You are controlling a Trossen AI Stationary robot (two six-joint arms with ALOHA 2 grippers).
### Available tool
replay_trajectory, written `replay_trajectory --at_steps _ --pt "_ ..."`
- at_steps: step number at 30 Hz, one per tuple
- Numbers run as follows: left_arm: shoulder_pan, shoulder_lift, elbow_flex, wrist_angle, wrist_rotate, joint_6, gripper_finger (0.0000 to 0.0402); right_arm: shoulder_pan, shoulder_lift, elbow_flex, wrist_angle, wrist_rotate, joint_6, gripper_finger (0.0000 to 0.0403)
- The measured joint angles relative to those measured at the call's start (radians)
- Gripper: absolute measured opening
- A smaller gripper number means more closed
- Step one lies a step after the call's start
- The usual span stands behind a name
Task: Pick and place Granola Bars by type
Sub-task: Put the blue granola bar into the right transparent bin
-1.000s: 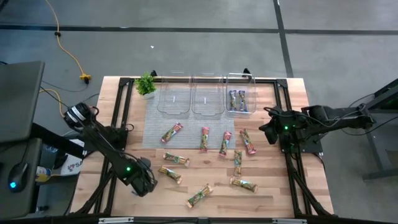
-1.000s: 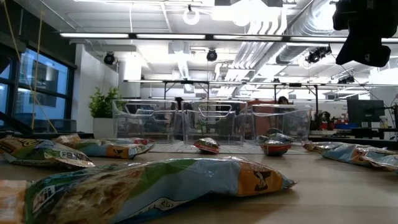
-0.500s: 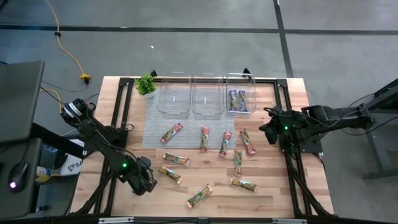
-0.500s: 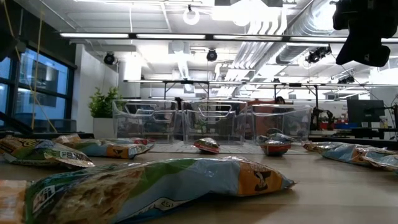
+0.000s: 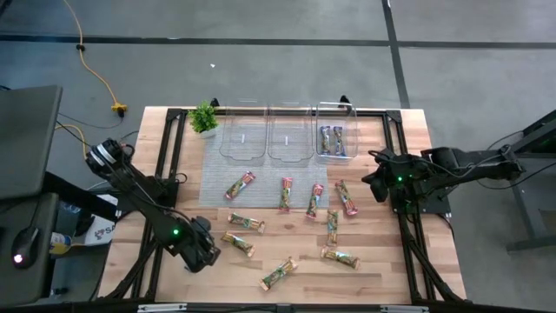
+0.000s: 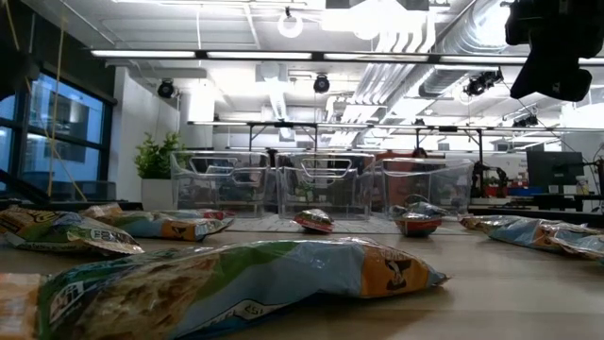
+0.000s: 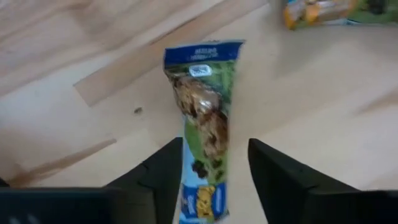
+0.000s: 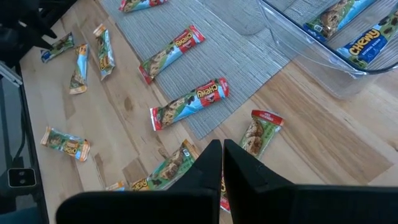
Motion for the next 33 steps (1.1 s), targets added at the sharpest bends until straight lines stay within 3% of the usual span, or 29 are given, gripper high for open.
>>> replay_trajectory --at_steps 5,12,27,33 --pt "-0.002 0.059 -0.017 0.036 0.028 0.007 0.0204 0.0 0.0 0.0 -0.003 -0.001 0.0 0.0" --pt "-0.002 0.088 -0.017 0.047 0.063 0.0 0.02 0.0 0.0 0.0 -0.006 0.001 0.005 0.0" --pt "-0.002 0.088 -0.017 0.06 0.065 0.022 0.0068 0.0 0.0 0.0 -0.006 0.001 0.007 0.0" --pt "0.016 0.039 -0.017 0.071 0.053 0.013 0.0034 0.0 0.0 0.0 -0.006 0.001 0.007 0.0"
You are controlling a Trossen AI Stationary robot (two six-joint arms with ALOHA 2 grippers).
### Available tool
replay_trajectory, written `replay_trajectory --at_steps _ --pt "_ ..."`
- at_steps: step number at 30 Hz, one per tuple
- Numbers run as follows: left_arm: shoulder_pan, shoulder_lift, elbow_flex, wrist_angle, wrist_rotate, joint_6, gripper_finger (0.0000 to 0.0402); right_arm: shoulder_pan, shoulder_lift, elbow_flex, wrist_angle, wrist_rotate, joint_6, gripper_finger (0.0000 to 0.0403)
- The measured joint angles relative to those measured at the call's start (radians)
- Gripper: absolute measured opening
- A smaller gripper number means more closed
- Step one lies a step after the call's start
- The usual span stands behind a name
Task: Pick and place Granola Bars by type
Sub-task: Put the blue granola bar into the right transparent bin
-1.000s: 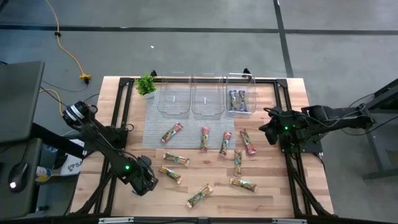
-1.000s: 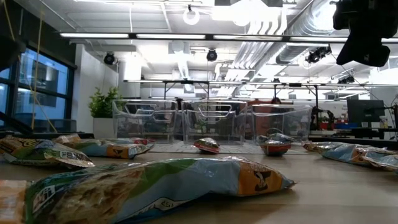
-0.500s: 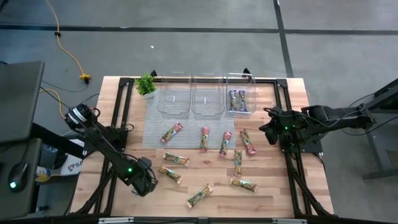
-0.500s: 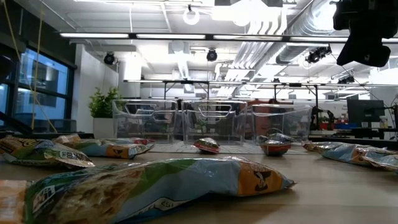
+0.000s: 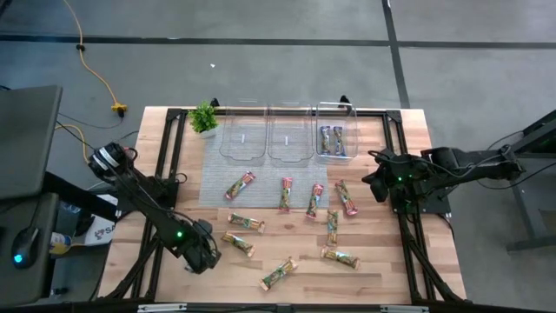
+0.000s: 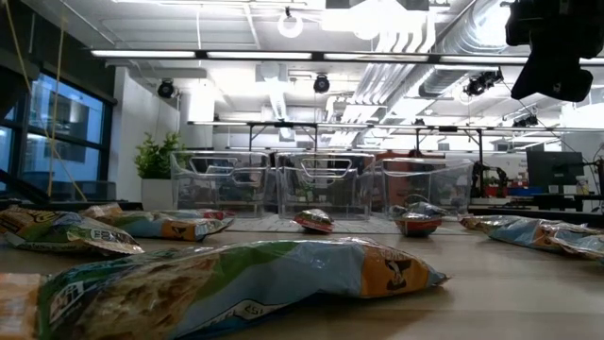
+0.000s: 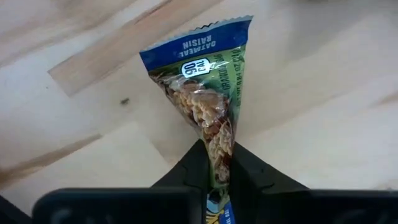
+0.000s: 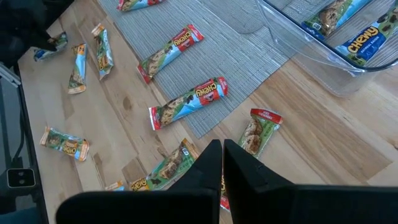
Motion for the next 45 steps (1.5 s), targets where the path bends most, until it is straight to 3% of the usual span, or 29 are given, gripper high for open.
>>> replay_trajectory --at_steps 6,12,15,18,21,25,30,35,36,39,45 --pt "0.124 -0.174 0.011 -0.01 -0.178 0.12 0.0028 0.0 0.0 0.0 0.0 0.0 0.0 0.0" --pt "0.402 -0.336 0.091 -0.006 -0.367 0.498 0.0028 0.0 0.0 0.0 0.0 0.005 0.0 0.0" --pt "0.615 -0.349 0.165 0.009 -0.347 0.765 0.0028 0.0 0.0 0.0 0.003 0.013 0.0 0.0" --pt "0.84 -0.311 0.256 0.129 -0.202 1.025 0.0028 0.0 0.0 0.0 0.018 0.016 0.0 0.0" --pt "1.018 -0.22 0.382 0.243 -0.065 1.212 0.0028 0.0 0.002 0.0 0.035 0.017 0.0 0.0" --pt "1.173 -0.014 0.649 0.25 0.07 1.397 0.0027 0.0 0.003 0.0 0.048 0.029 0.0 0.0" --pt "1.243 0.326 1.074 0.203 0.229 1.504 0.0027 0.0 0.003 0.0 0.051 0.038 0.0 0.0" --pt "1.244 0.656 1.509 0.09 0.314 1.509 0.0027 0.0 0.003 0.0 0.051 0.073 0.0 0.0" --pt "1.242 0.689 1.518 0.129 0.341 1.492 0.0027 0.0 0.003 0.0 0.052 0.077 0.0 0.0" --pt "1.24 0.703 1.388 0.248 0.416 1.376 0.0027 -0.002 0.003 0.0 0.053 0.088 0.0 0.0" --pt "1.223 0.794 1.334 0.202 0.369 1.346 0.0027 -0.002 0.007 0.0 0.055 0.096 0.0 0.0"
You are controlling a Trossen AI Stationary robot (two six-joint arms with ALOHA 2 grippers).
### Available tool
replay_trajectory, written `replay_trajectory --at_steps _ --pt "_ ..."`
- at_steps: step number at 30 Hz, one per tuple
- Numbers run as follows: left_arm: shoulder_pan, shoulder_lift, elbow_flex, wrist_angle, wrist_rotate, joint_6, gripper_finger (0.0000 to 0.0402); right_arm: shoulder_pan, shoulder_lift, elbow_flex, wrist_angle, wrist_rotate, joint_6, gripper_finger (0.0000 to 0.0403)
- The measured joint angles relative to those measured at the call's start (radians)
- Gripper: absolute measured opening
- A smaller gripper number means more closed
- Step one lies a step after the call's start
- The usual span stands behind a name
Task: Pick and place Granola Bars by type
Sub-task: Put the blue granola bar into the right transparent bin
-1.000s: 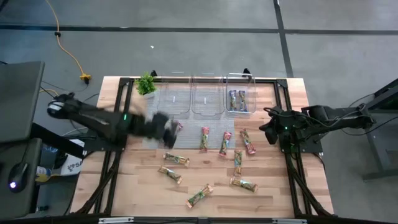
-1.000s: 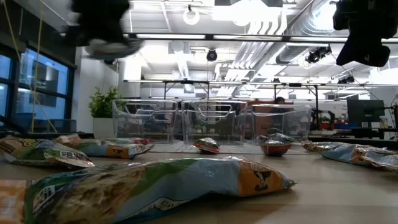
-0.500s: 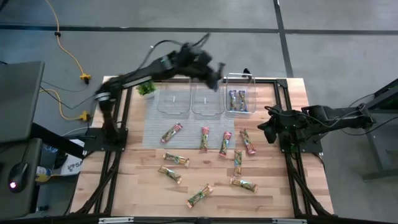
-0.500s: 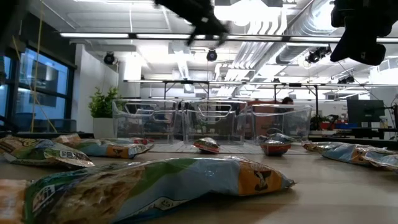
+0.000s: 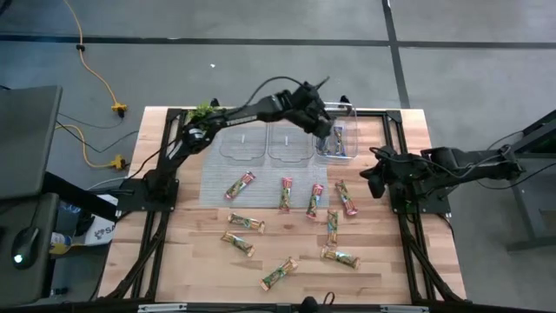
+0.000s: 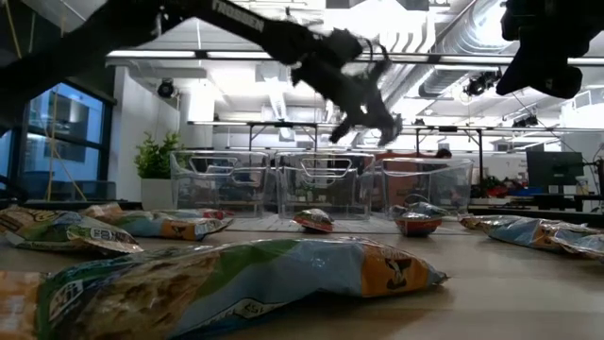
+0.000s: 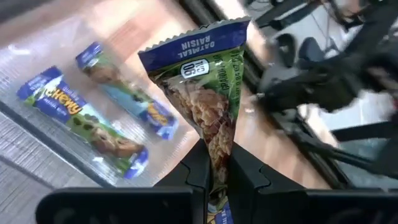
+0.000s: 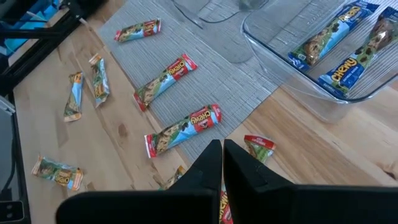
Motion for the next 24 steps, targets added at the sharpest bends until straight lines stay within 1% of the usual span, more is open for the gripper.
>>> replay_trajectory --at_steps 2,3,8,11,13,20,24 --pt "0.002 0.013 -0.004 -0.02 0.01 -0.01 0.0027 0.0 0.001 0.0 0.004 0.0 0.0 0.0" --pt "-0.001 0.017 -0.004 0.001 0.007 -0.009 0.0027 0.0 0.001 0.0 0.005 0.0 0.0 0.0" --pt "-0.008 0.02 0.001 0.067 -0.06 -0.003 0.0028 0.0 0.002 0.0 0.022 0.002 0.0 0.0" --pt "-0.007 0.02 0.0 0.108 -0.076 0.014 0.0037 0.0 0.004 0.0 0.036 0.002 0.0 0.0" --pt "-0.006 0.02 0.0 0.123 -0.076 0.028 0.0053 0.0 0.007 0.0 0.04 0.002 0.0 0.0" --pt "-0.005 0.02 0.0 0.138 -0.054 0.024 0.013 0.0 0.015 0.0 0.042 -0.001 0.002 0.0" --pt "-0.005 0.018 0.0 0.173 -0.012 0.026 0.016 0.0 0.015 0.0 0.042 -0.001 0.002 0.0"
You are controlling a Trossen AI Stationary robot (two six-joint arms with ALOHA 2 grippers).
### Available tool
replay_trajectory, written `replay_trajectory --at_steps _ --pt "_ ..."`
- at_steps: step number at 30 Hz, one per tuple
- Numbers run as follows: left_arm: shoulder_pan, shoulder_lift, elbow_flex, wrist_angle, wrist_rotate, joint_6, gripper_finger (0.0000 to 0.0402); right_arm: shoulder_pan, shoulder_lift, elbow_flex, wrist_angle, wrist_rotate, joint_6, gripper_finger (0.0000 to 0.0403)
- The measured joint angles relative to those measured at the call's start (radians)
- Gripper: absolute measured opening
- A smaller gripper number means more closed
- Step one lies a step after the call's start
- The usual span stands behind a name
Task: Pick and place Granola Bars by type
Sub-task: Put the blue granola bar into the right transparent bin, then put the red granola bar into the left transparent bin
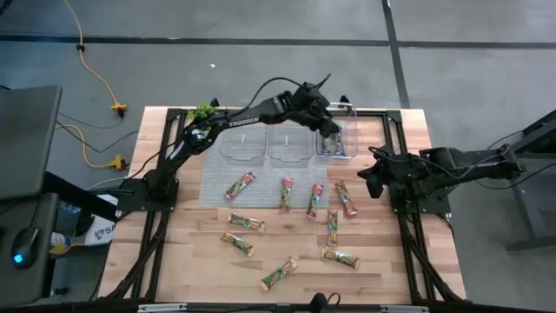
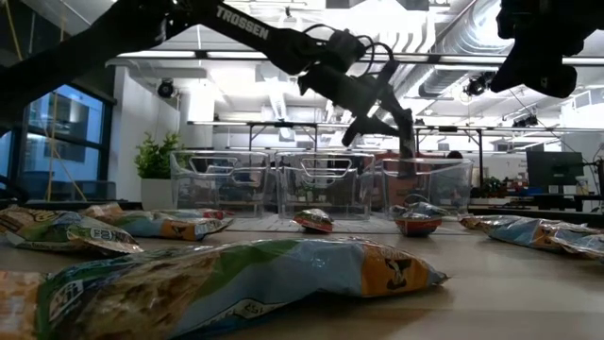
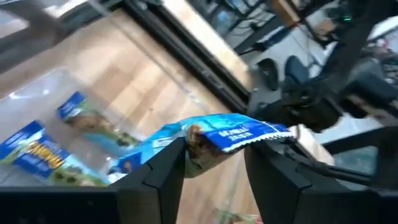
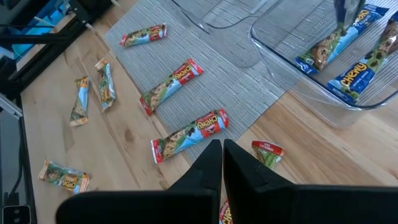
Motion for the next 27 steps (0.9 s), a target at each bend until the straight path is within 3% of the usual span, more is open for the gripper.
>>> replay_trajectory --at_steps 13,18,27 --pt "0.001 -0.008 0.086 -0.022 -0.009 0.04 0.0175 0.0 0.0 0.0 0.0 -0.001 0.0 0.0" --pt "0.007 -0.03 0.085 -0.144 0.033 0.088 0.0175 0.0 0.0 0.0 0.0 -0.011 -0.001 0.0" --pt "0.022 -0.324 0.087 -0.492 -0.137 0.354 0.0175 0.0 0.0 0.0 -0.002 -0.022 -0.004 0.0"
